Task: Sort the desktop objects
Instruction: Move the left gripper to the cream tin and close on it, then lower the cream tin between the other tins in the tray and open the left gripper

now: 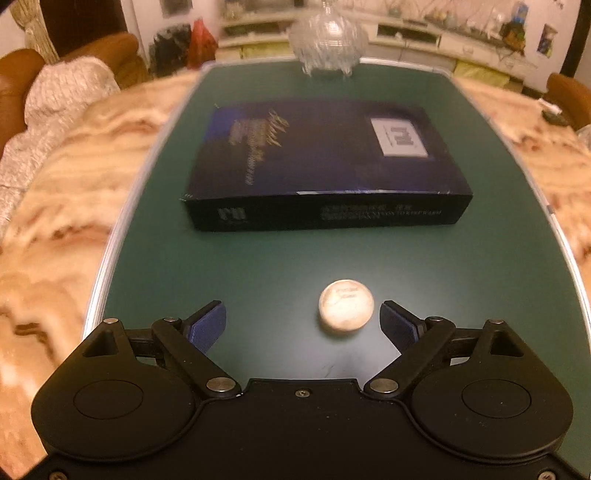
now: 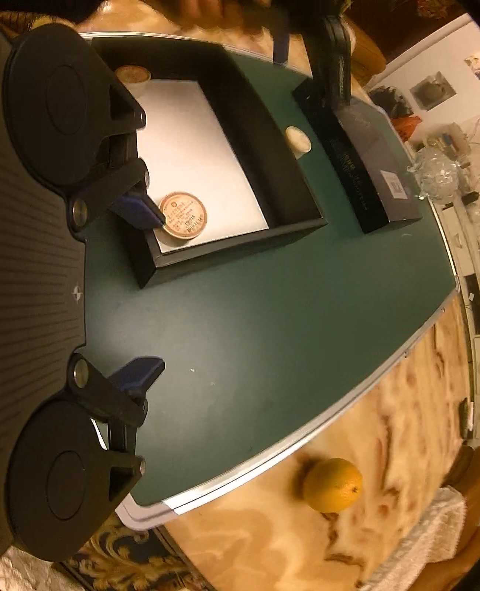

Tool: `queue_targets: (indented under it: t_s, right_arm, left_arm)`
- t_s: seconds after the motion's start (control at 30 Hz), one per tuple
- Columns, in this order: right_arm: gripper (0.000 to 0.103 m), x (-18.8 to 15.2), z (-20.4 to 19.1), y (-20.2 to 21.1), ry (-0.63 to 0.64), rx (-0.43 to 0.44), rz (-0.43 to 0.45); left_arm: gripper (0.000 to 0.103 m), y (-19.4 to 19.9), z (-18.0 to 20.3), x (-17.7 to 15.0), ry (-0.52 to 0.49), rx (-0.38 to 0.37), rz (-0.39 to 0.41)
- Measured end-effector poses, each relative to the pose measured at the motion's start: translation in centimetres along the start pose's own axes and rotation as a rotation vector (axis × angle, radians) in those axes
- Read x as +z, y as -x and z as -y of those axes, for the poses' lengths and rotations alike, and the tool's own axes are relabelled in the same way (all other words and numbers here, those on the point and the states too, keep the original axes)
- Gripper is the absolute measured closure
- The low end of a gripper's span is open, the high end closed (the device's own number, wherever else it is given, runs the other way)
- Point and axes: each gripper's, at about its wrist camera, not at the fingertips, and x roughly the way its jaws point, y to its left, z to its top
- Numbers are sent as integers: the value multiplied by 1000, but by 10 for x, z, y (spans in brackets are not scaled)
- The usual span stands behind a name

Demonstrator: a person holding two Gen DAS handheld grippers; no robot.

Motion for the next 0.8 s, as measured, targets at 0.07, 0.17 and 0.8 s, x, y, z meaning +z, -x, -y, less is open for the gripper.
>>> queue_targets:
  t_s: [0.07, 0.17, 0.8]
  right_arm:
    - [18, -1, 2, -1, -8, 22, -2]
    - [19, -2, 3, -3, -10, 52, -8]
    - [25, -8, -2, -4, -39, 135, -16]
  left_arm:
    - [13, -15, 7, 3, 4, 2, -24]
    - [13, -26, 10, 4, 20, 7, -31]
    - [62, -48, 7, 1, 40, -17, -102]
